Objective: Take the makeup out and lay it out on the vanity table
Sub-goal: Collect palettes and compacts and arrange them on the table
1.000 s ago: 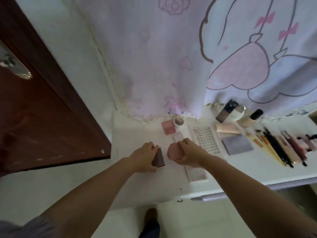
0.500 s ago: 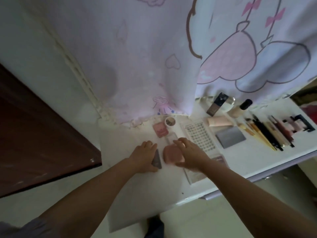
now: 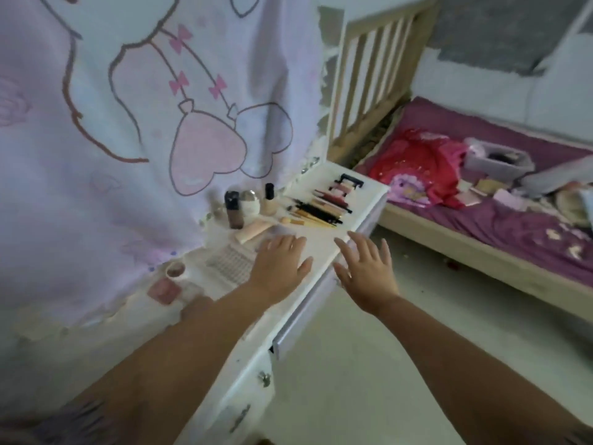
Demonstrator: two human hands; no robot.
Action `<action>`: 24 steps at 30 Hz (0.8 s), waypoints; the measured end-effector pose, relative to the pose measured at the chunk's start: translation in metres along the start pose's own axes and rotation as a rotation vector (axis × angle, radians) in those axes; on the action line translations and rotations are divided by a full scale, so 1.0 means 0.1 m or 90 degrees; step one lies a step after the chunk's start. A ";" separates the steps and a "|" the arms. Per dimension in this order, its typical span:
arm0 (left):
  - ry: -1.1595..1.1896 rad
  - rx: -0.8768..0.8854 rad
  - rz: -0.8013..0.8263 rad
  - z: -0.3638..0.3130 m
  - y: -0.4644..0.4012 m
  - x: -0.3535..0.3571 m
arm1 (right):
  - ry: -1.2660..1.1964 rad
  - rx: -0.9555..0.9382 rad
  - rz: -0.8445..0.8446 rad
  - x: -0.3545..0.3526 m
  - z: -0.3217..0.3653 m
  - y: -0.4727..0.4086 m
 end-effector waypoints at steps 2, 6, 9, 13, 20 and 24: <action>-0.021 0.049 0.046 -0.67 -0.07 0.13 | 0.034 0.103 0.017 -0.04 -0.59 0.51; -0.026 0.146 0.112 -2.01 -0.06 0.42 | 0.084 0.303 0.059 -0.07 -1.69 1.78; -0.038 0.235 0.137 -3.06 0.20 0.61 | 0.083 0.432 0.077 -0.14 -2.25 2.84; -0.023 0.380 0.158 -4.45 0.67 0.81 | 0.056 0.590 0.055 -0.27 -2.78 4.17; -0.045 0.612 0.208 -6.27 1.55 1.11 | 0.017 0.855 0.037 -0.35 -3.19 6.18; -0.037 0.689 0.260 -7.11 1.99 1.31 | 0.001 0.972 0.030 -0.31 -3.28 7.10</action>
Point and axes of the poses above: each hand's wrist, its own y-axis away from the middle knuckle, its own x-axis out of the palm, z = x × y, the point moved 5 cm from there along -y, towards the middle knuckle, and after that the axes turned 2 degrees about -z, right-handed, at the moved point
